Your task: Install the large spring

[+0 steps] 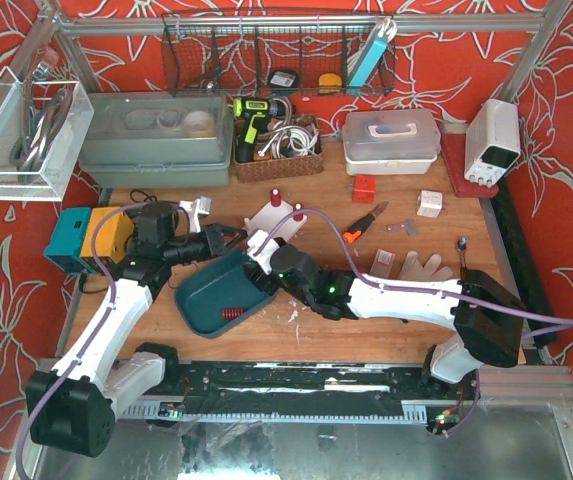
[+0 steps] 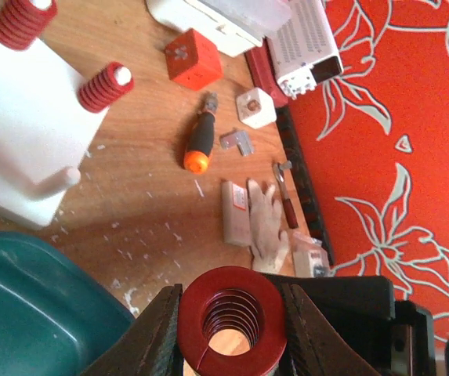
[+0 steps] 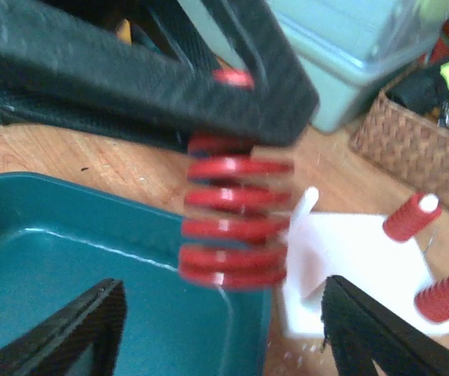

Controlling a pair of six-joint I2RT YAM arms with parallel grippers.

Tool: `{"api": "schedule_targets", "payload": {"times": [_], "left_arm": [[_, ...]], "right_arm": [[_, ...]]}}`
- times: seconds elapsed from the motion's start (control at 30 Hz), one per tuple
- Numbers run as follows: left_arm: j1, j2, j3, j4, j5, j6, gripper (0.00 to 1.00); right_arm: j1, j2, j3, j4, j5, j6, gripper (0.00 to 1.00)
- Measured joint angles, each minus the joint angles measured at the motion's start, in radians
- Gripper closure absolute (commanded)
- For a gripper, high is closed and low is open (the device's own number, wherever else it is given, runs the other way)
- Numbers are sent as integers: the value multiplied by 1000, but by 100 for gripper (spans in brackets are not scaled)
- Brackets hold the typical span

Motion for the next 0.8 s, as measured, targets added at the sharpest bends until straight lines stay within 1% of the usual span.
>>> {"api": "schedule_targets", "payload": {"times": [0.1, 0.13, 0.27, 0.37, 0.5, 0.6, 0.7, 0.8], "left_arm": [[-2, 0, 1, 16, -59, 3, 100], [-4, 0, 4, 16, -94, 9, 100], [-42, 3, 24, 24, -314, 51, 100], [-115, 24, 35, 62, -496, 89, 100], [-229, 112, 47, 151, -716, 146, 100], [-278, 177, 44, 223, -828, 187, 100], [-291, 228, 32, 304, -914, 224, 100], [-294, 293, 32, 360, -977, 257, 100]], "right_arm": [[0, -11, 1, -52, 23, 4, 2], [0, -22, 0, -73, 35, 9, 1], [-1, -129, -29, -153, 112, 33, 1], [-17, -263, -86, -195, 169, 56, 1], [-53, -419, -165, -223, 211, 64, 1], [-76, -518, -236, -227, 236, 59, 1], [-98, -607, -316, -213, 255, 58, 1], [-120, -655, -370, -199, 261, 58, 1]]}}
